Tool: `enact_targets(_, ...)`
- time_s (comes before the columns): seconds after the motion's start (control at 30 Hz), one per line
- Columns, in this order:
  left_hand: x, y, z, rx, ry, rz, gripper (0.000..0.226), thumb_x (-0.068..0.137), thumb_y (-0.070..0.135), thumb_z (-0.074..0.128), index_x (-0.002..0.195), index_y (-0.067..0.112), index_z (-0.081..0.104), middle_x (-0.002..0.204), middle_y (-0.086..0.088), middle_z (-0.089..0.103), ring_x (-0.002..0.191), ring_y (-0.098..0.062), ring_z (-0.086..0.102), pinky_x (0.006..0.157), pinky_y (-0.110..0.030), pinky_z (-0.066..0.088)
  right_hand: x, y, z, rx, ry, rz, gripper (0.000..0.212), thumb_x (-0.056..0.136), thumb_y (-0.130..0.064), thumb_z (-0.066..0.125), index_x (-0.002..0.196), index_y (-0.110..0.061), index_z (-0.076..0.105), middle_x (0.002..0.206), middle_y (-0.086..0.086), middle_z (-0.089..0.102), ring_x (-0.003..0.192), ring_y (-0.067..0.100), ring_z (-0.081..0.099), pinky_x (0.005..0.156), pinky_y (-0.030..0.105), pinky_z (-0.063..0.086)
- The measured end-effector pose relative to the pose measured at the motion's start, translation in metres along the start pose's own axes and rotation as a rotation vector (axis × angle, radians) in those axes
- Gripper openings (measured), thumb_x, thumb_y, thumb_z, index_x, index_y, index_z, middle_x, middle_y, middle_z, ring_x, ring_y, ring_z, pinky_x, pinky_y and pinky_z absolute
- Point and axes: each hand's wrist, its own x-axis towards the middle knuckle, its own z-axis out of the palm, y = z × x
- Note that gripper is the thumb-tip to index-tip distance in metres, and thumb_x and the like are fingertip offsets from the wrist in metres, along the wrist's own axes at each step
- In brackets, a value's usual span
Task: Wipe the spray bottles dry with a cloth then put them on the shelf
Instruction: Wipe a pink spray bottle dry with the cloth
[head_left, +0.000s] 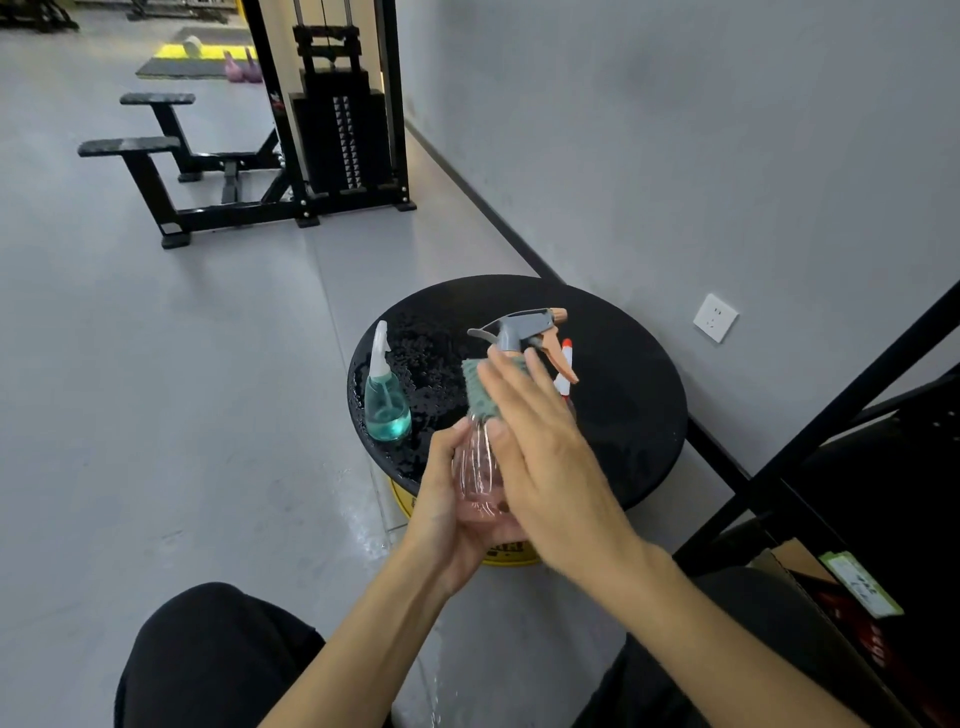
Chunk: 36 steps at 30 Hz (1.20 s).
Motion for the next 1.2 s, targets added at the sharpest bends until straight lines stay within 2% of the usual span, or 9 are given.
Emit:
enact_targets(0.13, -0.002, -0.003, 0.000, 0.050, 0.010, -0.043, 0.046, 0.082, 0.053, 0.046, 0.074, 0.020, 0.077, 0.072, -0.005, 0.071, 0.061, -0.020, 0.068, 0.052, -0.034, 0.054, 0.015, 0.005, -0.010, 0.090, 0.001, 0.099, 0.046, 0.104, -0.021, 0.032, 0.150, -0.021, 0.027, 0.158, -0.014, 0.015, 0.145, -0.001, -0.003, 0.107, 0.001, -0.004)
enact_targets(0.3, 0.000, 0.002, -0.002, -0.011, 0.053, -0.015, 0.045, 0.091, 0.045, 0.045, 0.075, 0.018, 0.077, 0.073, -0.004, 0.072, 0.063, -0.017, 0.069, 0.050, -0.030, 0.055, -0.012, -0.005, 0.002, 0.008, -0.025, 0.012, 0.050, 0.101, -0.024, 0.026, 0.150, -0.026, 0.025, 0.158, -0.021, 0.010, 0.145, -0.003, -0.009, 0.121, 0.038, 0.009)
enact_targets(0.4, 0.002, 0.003, -0.002, -0.023, 0.052, -0.005, 0.046, 0.094, 0.043, 0.044, 0.076, 0.018, 0.077, 0.076, -0.004, 0.074, 0.065, -0.016, 0.071, 0.050, -0.027, 0.055, -0.017, -0.004, 0.002, -0.013, -0.031, -0.030, 0.050, 0.099, -0.024, 0.024, 0.149, -0.026, 0.028, 0.156, -0.023, 0.011, 0.145, -0.002, -0.006, 0.120, 0.045, 0.014)
enact_targets(0.57, 0.001, -0.001, 0.000, 0.097, 0.015, -0.051, 0.052, 0.090, 0.054, 0.040, 0.079, 0.020, 0.078, 0.079, -0.008, 0.073, 0.063, -0.023, 0.070, 0.053, -0.036, 0.057, 0.015, 0.007, -0.018, 0.089, -0.059, 0.069, 0.044, 0.104, -0.022, 0.032, 0.148, -0.021, 0.033, 0.156, -0.014, 0.023, 0.145, -0.002, 0.002, 0.110, 0.003, -0.001)
enact_targets(0.67, -0.001, -0.002, 0.002, 0.107, 0.008, -0.071, 0.053, 0.085, 0.056, 0.042, 0.083, 0.016, 0.077, 0.077, -0.011, 0.072, 0.060, -0.025, 0.069, 0.053, -0.035, 0.056, 0.020, 0.008, -0.021, 0.098, -0.055, 0.093, 0.044, 0.104, -0.021, 0.033, 0.148, -0.020, 0.032, 0.157, -0.014, 0.023, 0.145, -0.002, 0.003, 0.105, -0.002, -0.003)
enact_targets(0.73, 0.000, -0.001, 0.002, 0.094, 0.027, -0.041, 0.050, 0.087, 0.053, 0.042, 0.076, 0.020, 0.078, 0.074, -0.006, 0.072, 0.061, -0.021, 0.069, 0.056, -0.036, 0.056, 0.010, 0.003, -0.018, 0.111, -0.054, 0.073, 0.045, 0.104, -0.020, 0.033, 0.149, -0.021, 0.030, 0.157, -0.016, 0.019, 0.144, -0.004, -0.001, 0.109, 0.003, -0.002)
enact_targets(0.9, 0.003, 0.003, -0.001, -0.006, 0.047, -0.017, 0.053, 0.095, 0.044, 0.039, 0.069, 0.020, 0.078, 0.073, -0.003, 0.074, 0.062, -0.014, 0.071, 0.047, -0.027, 0.054, -0.018, -0.004, -0.005, 0.007, -0.086, -0.050, 0.050, 0.099, -0.020, 0.029, 0.149, -0.026, 0.029, 0.157, -0.022, 0.012, 0.145, -0.002, -0.008, 0.120, 0.046, 0.013)
enact_targets(1.07, 0.003, 0.000, 0.000, 0.097, 0.009, -0.050, 0.048, 0.088, 0.053, 0.042, 0.080, 0.021, 0.077, 0.080, -0.005, 0.073, 0.065, -0.020, 0.069, 0.057, -0.036, 0.056, 0.011, 0.007, -0.021, 0.118, -0.055, 0.035, 0.043, 0.104, -0.020, 0.033, 0.147, -0.022, 0.033, 0.154, -0.021, 0.018, 0.144, -0.005, -0.002, 0.108, 0.003, -0.001)
enact_targets(1.2, 0.002, -0.003, 0.003, 0.103, -0.005, -0.067, 0.050, 0.081, 0.056, 0.045, 0.078, 0.019, 0.078, 0.076, -0.008, 0.073, 0.062, -0.024, 0.069, 0.055, -0.035, 0.056, 0.020, 0.010, -0.023, 0.100, -0.044, 0.084, 0.044, 0.104, -0.023, 0.032, 0.148, -0.023, 0.031, 0.152, -0.024, 0.014, 0.142, -0.008, -0.005, 0.101, -0.004, -0.006)
